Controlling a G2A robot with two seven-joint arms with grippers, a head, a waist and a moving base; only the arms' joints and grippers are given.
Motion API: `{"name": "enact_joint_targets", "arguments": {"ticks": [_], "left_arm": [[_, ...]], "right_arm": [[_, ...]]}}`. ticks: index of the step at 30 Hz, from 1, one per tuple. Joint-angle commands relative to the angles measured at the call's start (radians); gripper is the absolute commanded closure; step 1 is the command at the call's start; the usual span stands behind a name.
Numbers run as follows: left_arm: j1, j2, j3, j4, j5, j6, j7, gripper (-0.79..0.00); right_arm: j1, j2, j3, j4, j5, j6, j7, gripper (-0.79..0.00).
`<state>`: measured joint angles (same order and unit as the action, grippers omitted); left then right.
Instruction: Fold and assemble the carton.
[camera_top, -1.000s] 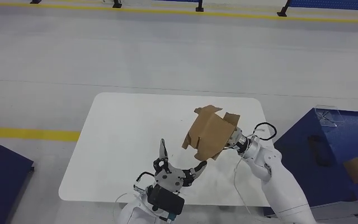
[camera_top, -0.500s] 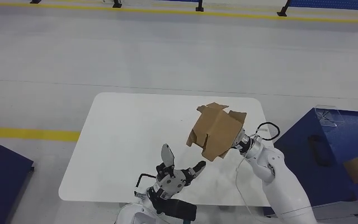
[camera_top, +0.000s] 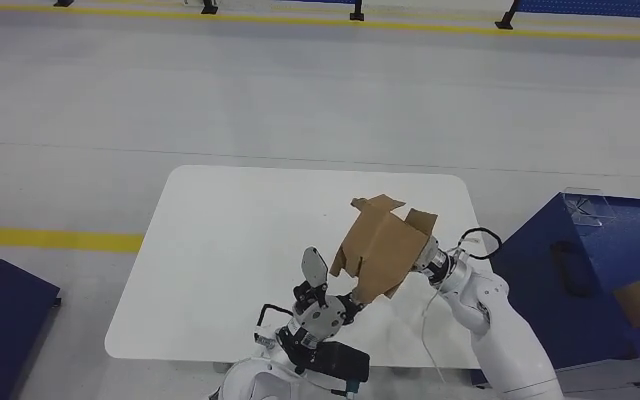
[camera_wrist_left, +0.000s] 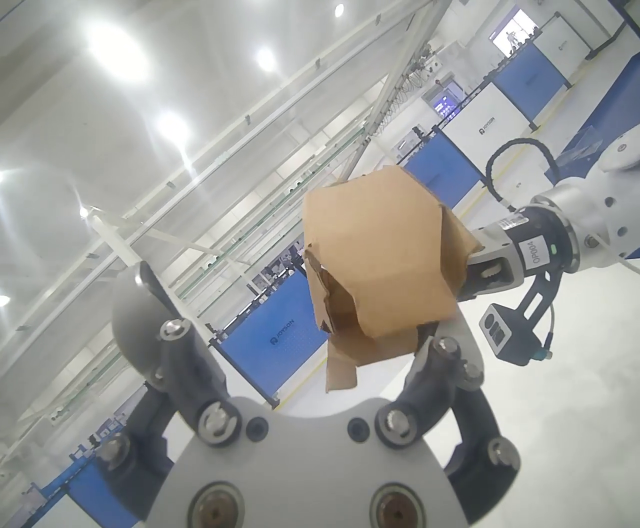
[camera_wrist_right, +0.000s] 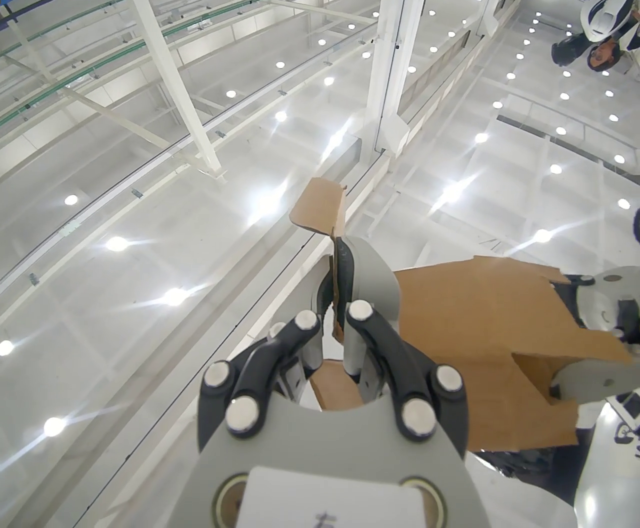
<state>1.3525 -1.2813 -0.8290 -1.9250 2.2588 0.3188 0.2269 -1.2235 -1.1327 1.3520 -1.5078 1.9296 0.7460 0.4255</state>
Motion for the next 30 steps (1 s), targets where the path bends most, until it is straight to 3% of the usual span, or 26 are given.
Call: {"name": "enact_joint_targets", "arguments": {"ticks": [1, 10, 15, 18, 19, 20, 21, 22, 23, 26, 27, 28, 30], "left_arm": [[-0.008, -0.004, 0.0, 0.009, 0.001, -0.007, -0.005, -0.785], [-0.022, -0.017, 0.006, 0.001, -0.038, -0.064, -0.021, -0.785], [-0.018, -0.022, 0.009, -0.026, -0.015, -0.071, -0.043, -0.785], [-0.017, -0.025, 0.01, -0.03, 0.026, -0.059, -0.063, -0.696], [-0.015, -0.027, 0.012, -0.032, 0.021, -0.055, -0.071, -0.723], [-0.016, -0.029, 0.015, -0.031, 0.018, -0.064, -0.073, -0.486], [-0.019, -0.03, 0.016, -0.031, 0.019, -0.068, -0.078, -0.77], [-0.02, -0.033, 0.015, -0.033, 0.02, -0.052, -0.084, -0.785], [-0.019, -0.035, 0.018, -0.031, 0.018, -0.05, -0.09, -0.489], [-0.025, -0.04, 0.021, -0.031, 0.021, -0.056, -0.106, -0.277], [-0.027, -0.042, 0.023, -0.031, 0.021, -0.058, -0.108, -0.172], [-0.029, -0.044, 0.024, -0.03, 0.022, -0.059, -0.11, 0.0], [-0.032, -0.048, 0.027, -0.023, 0.031, -0.065, -0.129, 0.0]], "right_arm": [[-0.007, 0.0, 0.003, -0.006, 0.005, 0.02, 0.01, 0.0], [-0.028, 0.0, 0.012, -0.027, -0.019, 0.055, 0.043, 0.0], [-0.036, 0.0, 0.023, -0.043, -0.061, 0.022, 0.063, 0.0], [-0.043, -0.001, 0.023, -0.045, -0.103, -0.004, 0.103, 0.0], [-0.043, -0.002, 0.023, -0.043, -0.109, -0.007, 0.112, 0.0], [-0.043, -0.002, 0.025, -0.042, -0.121, -0.018, 0.122, 0.0], [-0.043, -0.002, 0.027, -0.042, -0.134, -0.03, 0.132, 0.0], [-0.045, -0.002, 0.028, -0.04, -0.145, -0.038, 0.141, 0.0], [-0.045, -0.003, 0.029, -0.039, -0.156, -0.046, 0.15, 0.0], [-0.046, -0.003, 0.03, -0.032, -0.178, -0.056, 0.173, 0.0], [-0.046, -0.004, 0.032, -0.03, -0.184, -0.063, 0.181, 0.0], [-0.047, -0.004, 0.032, -0.027, -0.19, -0.065, 0.187, 0.0], [-0.047, -0.004, 0.033, -0.022, -0.191, -0.064, 0.199, 0.0]]}}
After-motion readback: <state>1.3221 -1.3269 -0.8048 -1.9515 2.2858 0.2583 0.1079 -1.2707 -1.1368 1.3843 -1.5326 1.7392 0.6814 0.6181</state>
